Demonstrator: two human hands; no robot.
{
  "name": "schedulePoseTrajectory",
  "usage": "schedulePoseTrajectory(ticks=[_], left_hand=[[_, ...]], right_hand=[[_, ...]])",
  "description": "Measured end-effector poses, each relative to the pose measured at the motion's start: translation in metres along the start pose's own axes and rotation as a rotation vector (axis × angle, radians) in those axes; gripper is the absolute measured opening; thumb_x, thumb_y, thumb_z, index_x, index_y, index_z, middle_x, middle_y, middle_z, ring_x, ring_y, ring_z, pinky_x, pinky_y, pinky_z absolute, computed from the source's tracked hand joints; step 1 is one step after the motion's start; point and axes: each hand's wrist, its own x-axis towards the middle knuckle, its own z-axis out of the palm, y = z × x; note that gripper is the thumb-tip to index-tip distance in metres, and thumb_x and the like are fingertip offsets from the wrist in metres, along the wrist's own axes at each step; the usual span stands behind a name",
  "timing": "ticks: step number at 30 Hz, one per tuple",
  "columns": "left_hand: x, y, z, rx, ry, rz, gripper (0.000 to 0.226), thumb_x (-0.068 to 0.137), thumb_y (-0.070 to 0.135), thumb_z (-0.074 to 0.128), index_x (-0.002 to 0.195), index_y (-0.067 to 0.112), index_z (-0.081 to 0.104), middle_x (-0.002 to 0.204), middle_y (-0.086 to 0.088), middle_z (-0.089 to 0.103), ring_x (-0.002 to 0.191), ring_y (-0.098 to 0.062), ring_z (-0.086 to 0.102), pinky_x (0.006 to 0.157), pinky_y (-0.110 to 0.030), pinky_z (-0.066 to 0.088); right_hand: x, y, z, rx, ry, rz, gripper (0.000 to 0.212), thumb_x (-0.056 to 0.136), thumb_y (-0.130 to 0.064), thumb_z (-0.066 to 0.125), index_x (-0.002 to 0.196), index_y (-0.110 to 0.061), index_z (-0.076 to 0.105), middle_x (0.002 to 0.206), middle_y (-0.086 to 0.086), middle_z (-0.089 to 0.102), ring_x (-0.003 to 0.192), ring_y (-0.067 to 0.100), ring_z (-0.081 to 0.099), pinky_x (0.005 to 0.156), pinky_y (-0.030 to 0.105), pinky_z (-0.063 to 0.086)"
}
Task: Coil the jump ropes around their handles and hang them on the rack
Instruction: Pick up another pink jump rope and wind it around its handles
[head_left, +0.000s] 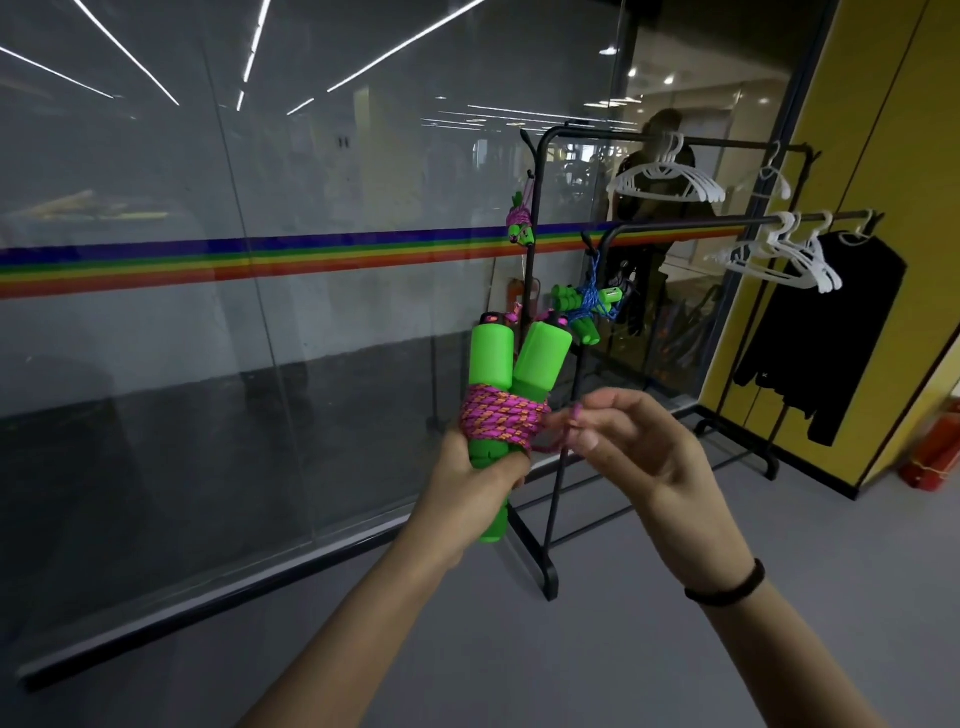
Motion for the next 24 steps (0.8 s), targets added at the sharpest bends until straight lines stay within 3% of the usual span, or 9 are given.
schedulePoseTrajectory(ticks=[3,7,10,13,17,20,24], left_hand=[[-0.004,0.002,0.005,0.027,-0.02,-0.01,0.045,0.057,0.025,0.067,0.098,0.013,0.055,0.075,-0.009,0.062,0.069,-0.022,0.061,0.071,-0.043,0.052],[-0.006,0.002,0.01,-0.003,-0.039,0.019,0.026,0.071,0.011,0.069,0.091,0.018,0.055,0.073,-0.006,0.058,0.068,-0.019,0.056,0.067,-0.037,0.046],[-0.006,0.003,0.013,-0.036,-0.039,0.027,0.039,0.06,0.018,0.066,0.097,0.008,0.057,0.075,-0.009,0.06,0.068,-0.019,0.057,0.066,-0.036,0.047],[-0.007,0.003,0.014,-0.065,-0.052,0.017,0.045,0.059,0.018,0.064,0.1,0.003,0.055,0.078,-0.011,0.059,0.069,-0.019,0.058,0.065,-0.036,0.047],[-0.008,0.002,0.015,-0.081,-0.113,-0.001,0.02,0.075,0.0,0.062,0.092,0.007,0.055,0.071,-0.006,0.056,0.061,-0.014,0.056,0.054,-0.026,0.045],[-0.01,0.0,0.016,-0.11,-0.116,-0.04,0.02,0.077,-0.003,0.059,0.093,0.007,0.053,0.071,-0.007,0.054,0.059,-0.014,0.054,0.05,-0.025,0.043],[-0.012,-0.005,0.013,-0.14,-0.106,-0.084,0.022,0.078,-0.003,0.058,0.096,0.007,0.052,0.071,-0.008,0.055,0.06,-0.016,0.055,0.05,-0.026,0.043]], right_hand=[[0.001,-0.005,0.002,-0.228,-0.018,-0.111,0.026,0.071,-0.01,0.068,0.097,-0.009,0.062,0.088,0.0,0.071,0.086,0.011,0.067,0.079,0.022,0.055],[0.003,-0.006,0.003,-0.599,0.011,-0.336,0.014,0.079,-0.016,0.069,0.092,-0.014,0.069,0.088,-0.001,0.068,0.082,0.012,0.066,0.074,0.029,0.057],[0.004,-0.004,0.003,-0.75,-0.009,-0.442,0.014,0.079,-0.012,0.069,0.093,-0.012,0.069,0.088,0.0,0.066,0.082,0.009,0.063,0.072,0.027,0.053],[0.004,0.0,0.004,-0.811,-0.014,-0.492,0.013,0.079,-0.008,0.069,0.092,-0.009,0.069,0.088,0.001,0.064,0.082,0.004,0.059,0.074,0.022,0.051],[0.007,0.01,0.008,-0.866,0.137,-0.565,0.007,0.083,-0.01,0.064,0.089,-0.008,0.069,0.095,0.005,0.06,0.091,0.014,0.059,0.08,0.022,0.049],[0.008,0.014,0.013,-0.847,0.181,-0.535,0.004,0.085,-0.009,0.062,0.086,-0.008,0.066,0.092,0.003,0.06,0.087,0.012,0.059,0.077,0.025,0.049],[0.006,0.02,0.016,-0.885,0.169,-0.479,0.011,0.086,-0.017,0.061,0.092,-0.011,0.067,0.09,0.002,0.06,0.082,0.009,0.057,0.074,0.018,0.047]])
